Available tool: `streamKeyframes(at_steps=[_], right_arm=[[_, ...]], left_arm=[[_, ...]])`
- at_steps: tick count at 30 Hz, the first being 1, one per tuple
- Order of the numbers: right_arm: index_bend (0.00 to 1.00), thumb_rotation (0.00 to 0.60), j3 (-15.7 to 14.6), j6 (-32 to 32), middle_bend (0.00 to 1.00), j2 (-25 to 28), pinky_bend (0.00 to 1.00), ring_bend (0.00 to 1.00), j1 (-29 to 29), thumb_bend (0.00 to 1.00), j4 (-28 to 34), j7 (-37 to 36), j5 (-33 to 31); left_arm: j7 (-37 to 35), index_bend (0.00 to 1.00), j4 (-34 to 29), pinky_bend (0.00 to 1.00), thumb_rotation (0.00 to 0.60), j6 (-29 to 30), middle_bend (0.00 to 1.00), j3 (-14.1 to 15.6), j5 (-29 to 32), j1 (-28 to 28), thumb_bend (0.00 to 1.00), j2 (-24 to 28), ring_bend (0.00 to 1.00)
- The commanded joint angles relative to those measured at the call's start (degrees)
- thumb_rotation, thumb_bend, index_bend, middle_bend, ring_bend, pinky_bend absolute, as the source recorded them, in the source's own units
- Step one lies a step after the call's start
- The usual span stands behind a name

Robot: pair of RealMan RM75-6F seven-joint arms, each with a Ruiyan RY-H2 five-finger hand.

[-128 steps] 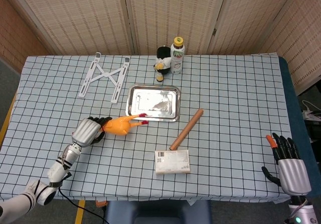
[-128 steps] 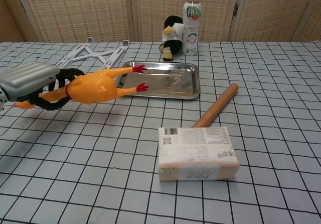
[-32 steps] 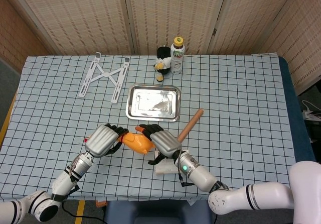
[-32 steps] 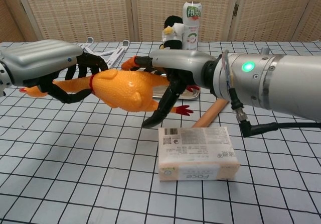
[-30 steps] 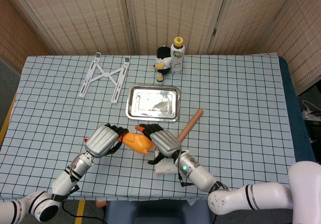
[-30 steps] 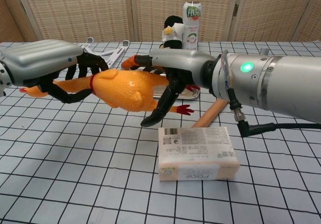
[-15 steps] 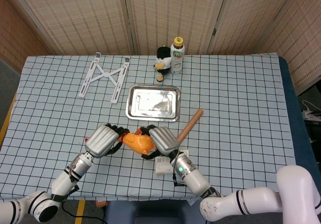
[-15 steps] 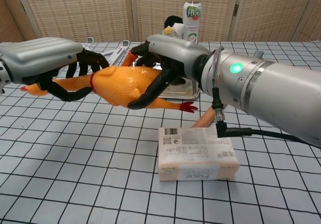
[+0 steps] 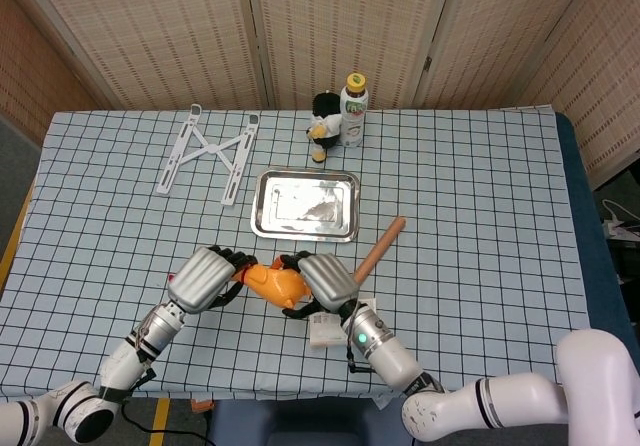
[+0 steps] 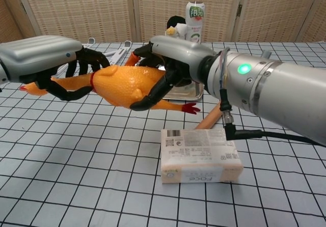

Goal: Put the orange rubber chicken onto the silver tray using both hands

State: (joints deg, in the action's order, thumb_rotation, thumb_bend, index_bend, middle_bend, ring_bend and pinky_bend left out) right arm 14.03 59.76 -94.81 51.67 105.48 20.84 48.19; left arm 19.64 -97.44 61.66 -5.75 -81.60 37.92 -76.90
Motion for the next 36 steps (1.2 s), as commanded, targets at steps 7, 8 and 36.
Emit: streamKeyframes(at_steps=[7,8,36], right_arm=[[0.0,0.6,-3.0,-1.6,0.0,7.3,0.0,0.0,-1.9,0.11,2.5,-0.4,5.9],[0.0,0.6,-3.4,-1.2,0.0,8.1,0.0,0.0,-2.4,0.1,3.0,-0.8,7.2],[0.0,0.6,-11.7,3.9,0.0,26.3,0.0,0.0,-17.6,0.07,-5.7,-19.6,27.1]], left_arm=[[-1.6,0.79,0.2,0.7,0.6,-0.5,0.7,-0.6,1.2,0.1,0.73,0.9,0.55],[-1.9,0.79,0.4,0.7,0.6,-0.7,0.7,-0.7,1.3,0.2,0.73,0.9,0.55],[-21.0,0.78,50.9,0.7,0.6,-20.9,0.71,-10.1,10.5,20.5,0.73,-27.4,0.56]])
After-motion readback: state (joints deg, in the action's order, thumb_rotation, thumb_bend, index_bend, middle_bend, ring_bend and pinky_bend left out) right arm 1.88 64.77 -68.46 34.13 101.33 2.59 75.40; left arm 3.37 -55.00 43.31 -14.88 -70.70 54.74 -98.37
